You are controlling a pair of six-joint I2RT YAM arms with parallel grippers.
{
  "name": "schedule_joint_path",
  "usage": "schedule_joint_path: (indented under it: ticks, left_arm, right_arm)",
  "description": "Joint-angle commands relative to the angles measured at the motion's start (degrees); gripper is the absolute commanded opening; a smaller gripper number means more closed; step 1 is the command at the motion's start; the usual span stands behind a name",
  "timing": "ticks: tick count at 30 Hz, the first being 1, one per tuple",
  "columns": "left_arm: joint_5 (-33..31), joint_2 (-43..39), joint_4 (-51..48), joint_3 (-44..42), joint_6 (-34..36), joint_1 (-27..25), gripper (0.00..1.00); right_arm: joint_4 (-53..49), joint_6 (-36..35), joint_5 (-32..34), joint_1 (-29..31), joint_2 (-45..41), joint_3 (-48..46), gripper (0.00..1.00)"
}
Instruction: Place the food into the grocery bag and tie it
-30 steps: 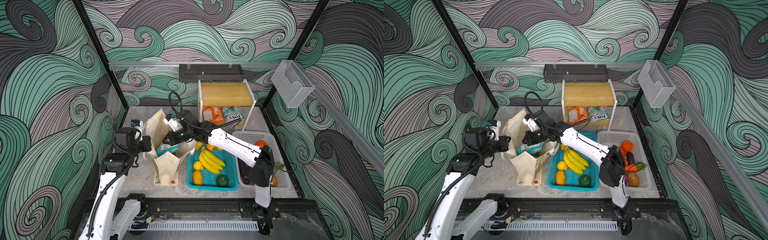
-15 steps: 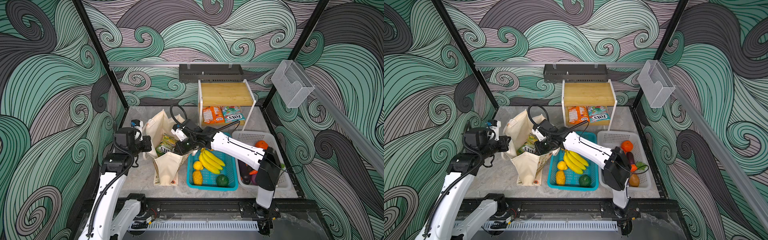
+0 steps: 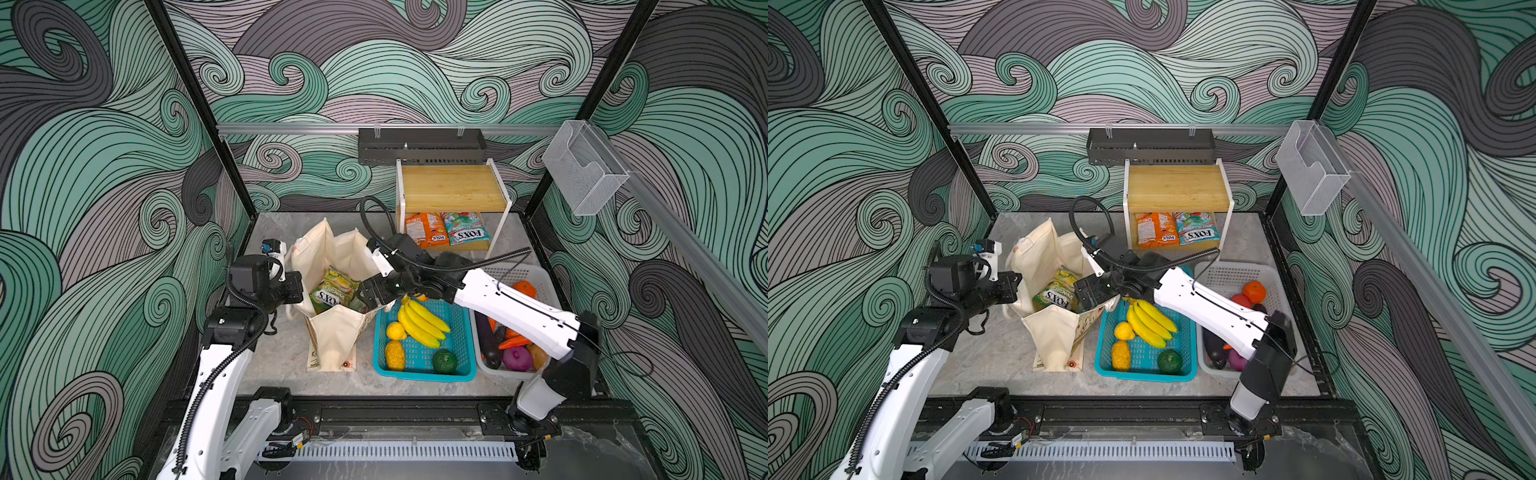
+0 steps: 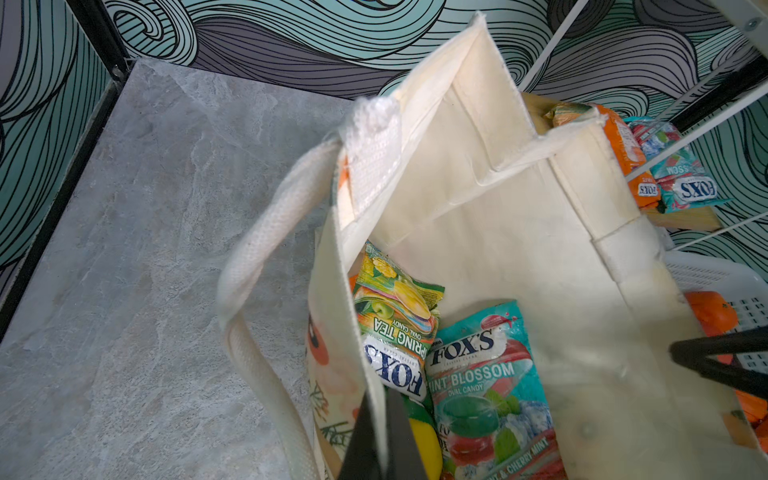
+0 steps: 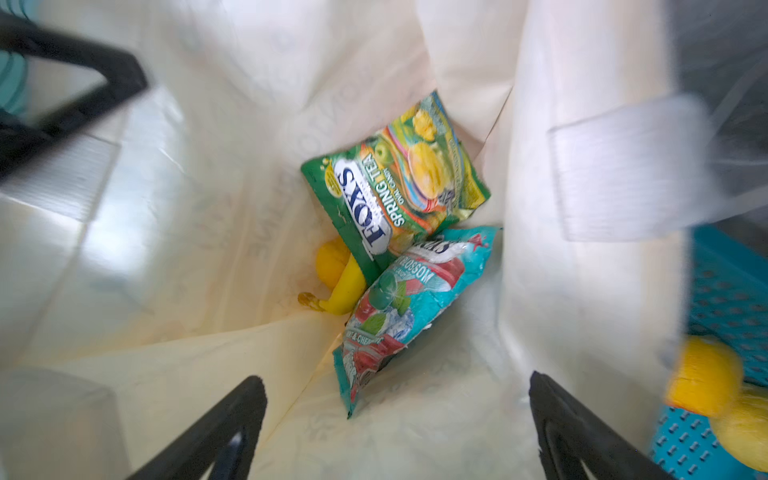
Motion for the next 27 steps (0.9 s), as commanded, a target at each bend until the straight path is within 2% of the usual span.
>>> schedule_joint_path:
  ticks: [1,5,10,13,17,18,20,21,24,27]
  left_arm:
    - [0.79,-0.32,0.14,-0.14,0.12,0.57,0.00]
    - [0.89,-0.46,0.23,-0.15,0.10,0.57,0.00]
    - [0.98,-0.28,0.37,-0.24,0.09,0.57,0.00]
    - [1.16,-0.24,0.29,-0.20,0.07,0.57,0.00]
    - [-0.57,-0.20,0.59,-0.25,-0.20,0.57,0.00]
    - [-1.54,-0.09,0.68,-0.03,-0.79,0.57,0.00]
    - [-2.93,0.15,0.24,1.16,-2.48,0.57,0.00]
    - [-3.44,0.37,-0.29,2.25,-3.37,0.57,0.00]
    - [-6.24,1.56,-4.48,8.14,-4.96,0.57,0.00]
    - [-8.59,1.54,-8.25,14.55,-5.56,0.57,0.00]
  right_arm:
    - [4.49,2.01,3.09,-1.78,-4.44,-3.10,0.99]
    - [5.30,6.42,0.82,-5.86,-5.03,-5.70,0.96]
    - [5.14,7.94,-5.50,-7.14,-1.65,-6.44,0.83]
    - [5.26,8.00,-7.44,-7.13,0.00,-6.50,0.61]
    - [6.78,8.44,-7.88,-6.98,-0.90,-7.19,0.10]
    - [7.17,8.29,-5.89,-6.41,-1.46,-7.01,0.03]
    - [4.52,5.44,2.12,-3.94,-1.43,-2.72,0.00]
    - [3.18,4.49,3.18,-3.19,-0.86,-0.27,0.00]
    - [2.35,4.49,0.43,-2.93,0.32,5.61,0.00]
    - [1.74,4.64,1.06,-2.87,0.24,8.86,0.00]
